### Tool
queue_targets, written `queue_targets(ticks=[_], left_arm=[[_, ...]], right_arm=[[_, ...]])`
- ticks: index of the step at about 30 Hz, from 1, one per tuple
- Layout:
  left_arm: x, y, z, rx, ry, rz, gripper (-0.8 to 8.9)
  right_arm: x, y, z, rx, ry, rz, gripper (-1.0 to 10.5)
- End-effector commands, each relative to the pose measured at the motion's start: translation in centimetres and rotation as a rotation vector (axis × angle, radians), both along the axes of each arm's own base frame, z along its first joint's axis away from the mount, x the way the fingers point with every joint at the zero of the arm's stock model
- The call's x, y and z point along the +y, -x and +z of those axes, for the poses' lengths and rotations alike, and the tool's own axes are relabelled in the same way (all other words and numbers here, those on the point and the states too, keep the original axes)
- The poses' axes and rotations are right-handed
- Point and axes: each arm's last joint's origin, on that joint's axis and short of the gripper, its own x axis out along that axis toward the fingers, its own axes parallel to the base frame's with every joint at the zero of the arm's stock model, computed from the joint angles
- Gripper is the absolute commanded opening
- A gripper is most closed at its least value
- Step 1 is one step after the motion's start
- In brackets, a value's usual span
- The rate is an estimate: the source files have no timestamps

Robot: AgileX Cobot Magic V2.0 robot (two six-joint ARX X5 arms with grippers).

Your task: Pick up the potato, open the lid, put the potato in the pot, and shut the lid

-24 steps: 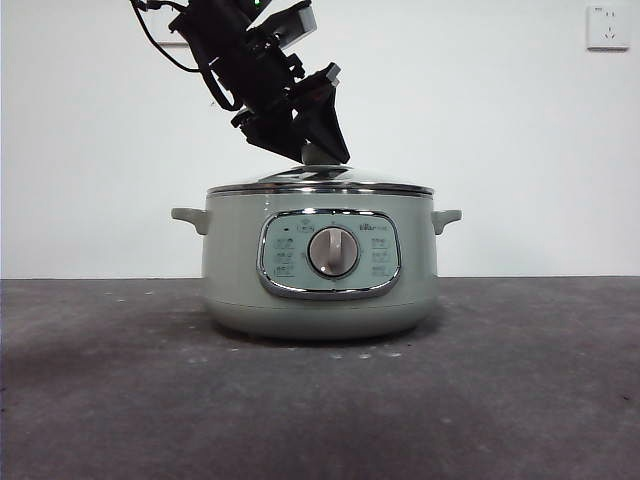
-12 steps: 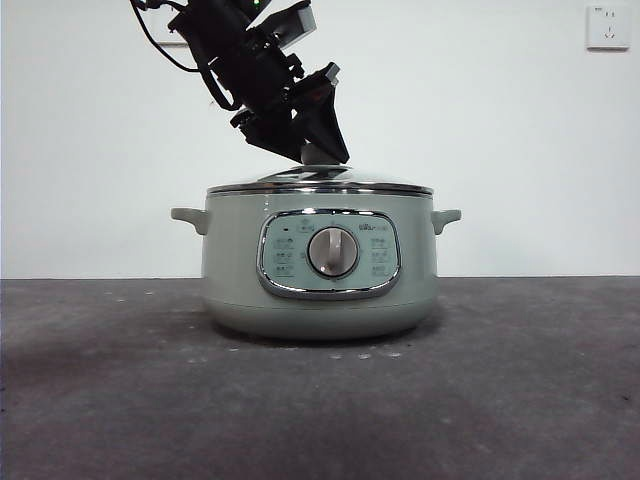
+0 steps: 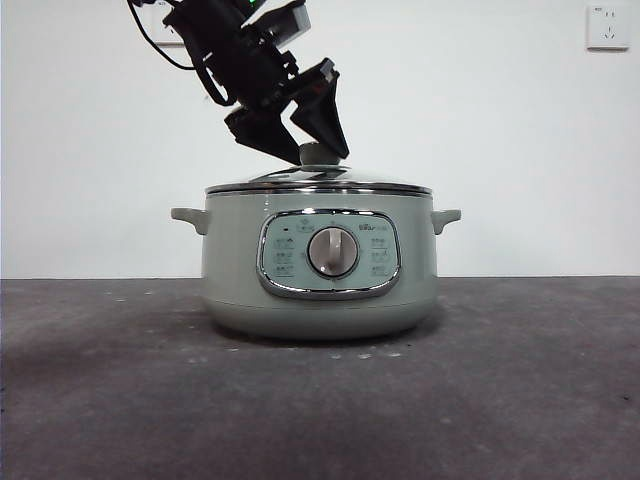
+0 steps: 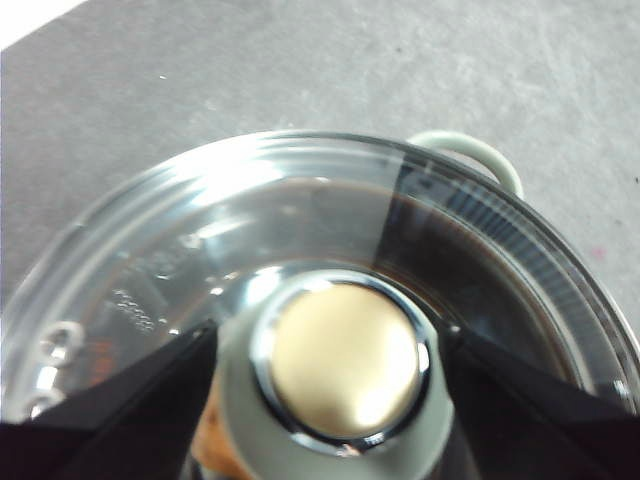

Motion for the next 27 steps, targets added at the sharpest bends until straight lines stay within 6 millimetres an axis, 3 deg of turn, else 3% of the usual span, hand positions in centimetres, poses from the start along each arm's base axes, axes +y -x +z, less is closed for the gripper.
queue_targets(ticks=[1,5,10,20,27], left_arm=[[0.3,-0.1,0.4,0.002,0.016,0.012,3.92],[0.9,0.7,1.8,-0.005,0.028,0.017,4.14],[2.3,3.6,5.0,0.021,0.016,0.017,4.14],[7.7,14.6,12.9,0.082,-0.001,0.026,4.09],[10.5,20.4,15.6,0.061,0.013,0.027,4.09]], right_arm=[[-0.1,0.1,-0.4,0.025,0.019,-0.002,4.7],[-0.1,0.1,-0.4,0.024,0.02,-0.003,4.7],[-0.1,0.1,-0.4,0.021,0.026,-0.011,4.7],[-0.1,0.1,-0.4,0.014,0.037,-0.019,4.7],[-0.2,0.0,-0.4,0.005,0.052,-0.036,4.7]])
